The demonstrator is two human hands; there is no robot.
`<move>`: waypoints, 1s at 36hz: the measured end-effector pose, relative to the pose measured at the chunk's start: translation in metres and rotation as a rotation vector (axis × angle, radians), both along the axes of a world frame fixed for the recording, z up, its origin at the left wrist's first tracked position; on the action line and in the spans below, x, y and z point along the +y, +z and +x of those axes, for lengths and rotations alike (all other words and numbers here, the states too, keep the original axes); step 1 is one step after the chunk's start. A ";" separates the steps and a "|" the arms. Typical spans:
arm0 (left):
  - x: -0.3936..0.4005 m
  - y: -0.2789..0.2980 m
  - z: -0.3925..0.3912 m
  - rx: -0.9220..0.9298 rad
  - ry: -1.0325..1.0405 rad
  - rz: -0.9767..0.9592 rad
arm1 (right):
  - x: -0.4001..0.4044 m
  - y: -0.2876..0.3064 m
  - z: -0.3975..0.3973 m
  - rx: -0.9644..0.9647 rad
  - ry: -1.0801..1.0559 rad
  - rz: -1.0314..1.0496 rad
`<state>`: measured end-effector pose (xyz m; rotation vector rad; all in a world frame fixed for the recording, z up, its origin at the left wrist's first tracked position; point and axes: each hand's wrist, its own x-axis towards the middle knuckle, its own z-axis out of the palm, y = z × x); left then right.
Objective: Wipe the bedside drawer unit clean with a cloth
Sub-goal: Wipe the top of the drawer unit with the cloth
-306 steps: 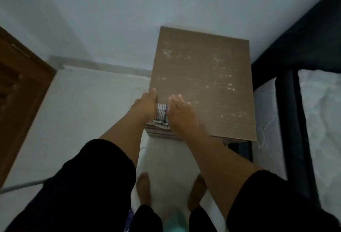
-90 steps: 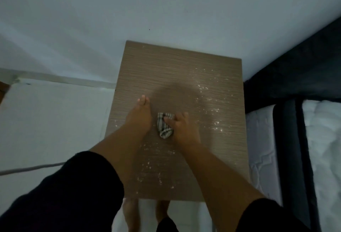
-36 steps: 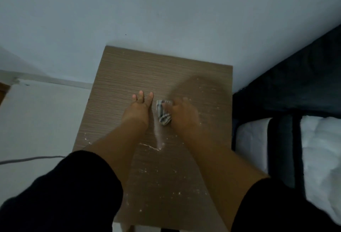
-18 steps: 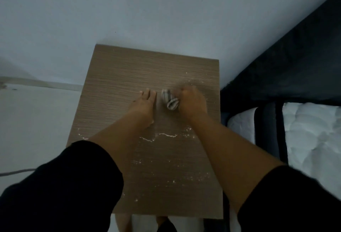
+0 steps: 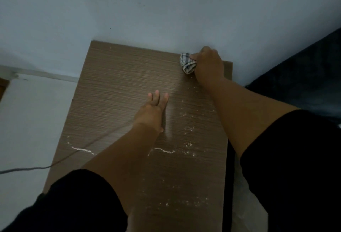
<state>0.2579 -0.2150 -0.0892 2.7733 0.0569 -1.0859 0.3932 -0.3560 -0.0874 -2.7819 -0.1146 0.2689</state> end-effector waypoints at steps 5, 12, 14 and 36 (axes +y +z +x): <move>0.001 0.000 0.000 -0.003 0.001 0.014 | 0.008 -0.008 0.004 0.050 -0.151 0.112; 0.002 0.003 0.002 0.007 0.013 0.033 | 0.006 -0.011 -0.028 0.109 0.044 0.012; 0.001 0.002 0.003 -0.009 0.016 0.047 | 0.004 -0.006 -0.050 0.100 0.103 -0.004; -0.020 0.007 -0.007 -0.065 -0.094 -0.016 | -0.023 0.024 -0.193 0.210 0.181 -0.035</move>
